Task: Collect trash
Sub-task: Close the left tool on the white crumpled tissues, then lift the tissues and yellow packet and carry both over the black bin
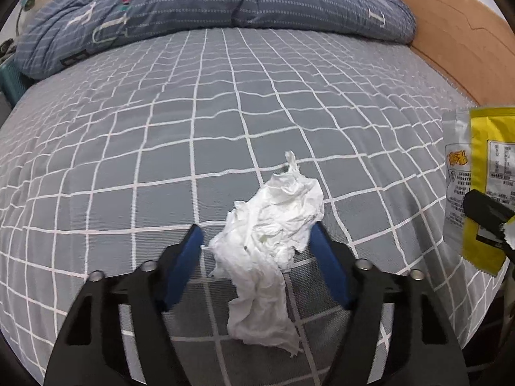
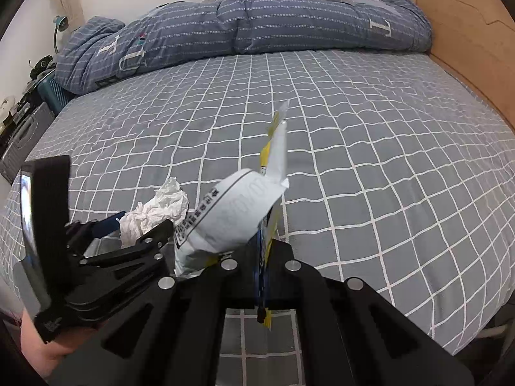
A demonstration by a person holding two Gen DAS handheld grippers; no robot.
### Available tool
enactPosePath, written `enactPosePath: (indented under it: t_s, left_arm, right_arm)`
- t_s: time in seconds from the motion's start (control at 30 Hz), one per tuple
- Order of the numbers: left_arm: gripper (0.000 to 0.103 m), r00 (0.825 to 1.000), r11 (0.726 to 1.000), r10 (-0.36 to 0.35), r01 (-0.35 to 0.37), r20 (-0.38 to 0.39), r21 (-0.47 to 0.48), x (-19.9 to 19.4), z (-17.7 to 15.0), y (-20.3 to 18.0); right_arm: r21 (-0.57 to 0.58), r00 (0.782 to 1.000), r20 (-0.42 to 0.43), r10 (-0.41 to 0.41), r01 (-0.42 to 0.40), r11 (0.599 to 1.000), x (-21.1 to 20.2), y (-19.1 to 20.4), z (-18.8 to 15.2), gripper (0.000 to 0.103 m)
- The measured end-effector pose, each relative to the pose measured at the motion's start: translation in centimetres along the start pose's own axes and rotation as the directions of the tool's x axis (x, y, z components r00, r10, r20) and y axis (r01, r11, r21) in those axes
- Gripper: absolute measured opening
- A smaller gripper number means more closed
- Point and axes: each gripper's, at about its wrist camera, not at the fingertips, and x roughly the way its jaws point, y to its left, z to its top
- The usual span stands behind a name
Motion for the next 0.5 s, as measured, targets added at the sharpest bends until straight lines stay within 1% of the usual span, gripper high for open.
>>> enactPosePath:
  t_s: [0.03,0.07,0.1,0.13,0.23,0.33,0.5]
  left_arm:
    - [0.046,1.0,1.0,-0.004,0.004,-0.001,0.004,0.0,0.0,0.0]
    - [0.039,1.0,1.0,-0.011,0.011,-0.005,0.007,0.1,-0.1,-0.1]
    - [0.028,1.0,1.0,-0.024,0.025,-0.012,0.012,0.1,-0.1,-0.1]
    - [0.021,0.999,0.999,-0.033,0.033,-0.016,0.014,0.1,0.0,-0.2]
    - [0.015,0.998,0.998,-0.054,0.055,-0.022,0.016,0.0,-0.2,-0.1]
    - [0.014,0.998,0.998,-0.064,0.064,-0.019,0.009,-0.5,-0.2,0.1]
    - [0.014,0.998,0.998,-0.055,0.055,0.002,-0.005,-1.3,0.1,0.4]
  right_arm:
    - [-0.001,1.0,0.0,0.001,-0.001,1.0,0.0,0.0,0.0,0.0]
    - [-0.001,1.0,0.001,0.001,-0.001,1.0,0.0,0.1,0.0,0.0]
    - [-0.001,1.0,0.001,0.001,-0.001,1.0,0.0,0.1,0.0,0.0]
    - [0.0,1.0,0.0,0.001,-0.001,1.0,0.0,0.1,0.0,0.0]
    - [-0.002,1.0,0.0,0.0,0.0,1.0,0.0,0.1,0.0,0.0]
    - [-0.007,1.0,0.001,0.001,-0.001,1.0,-0.1,0.3,0.0,0.0]
    - [-0.015,1.0,0.001,0.001,-0.001,1.0,-0.1,0.8,0.1,0.0]
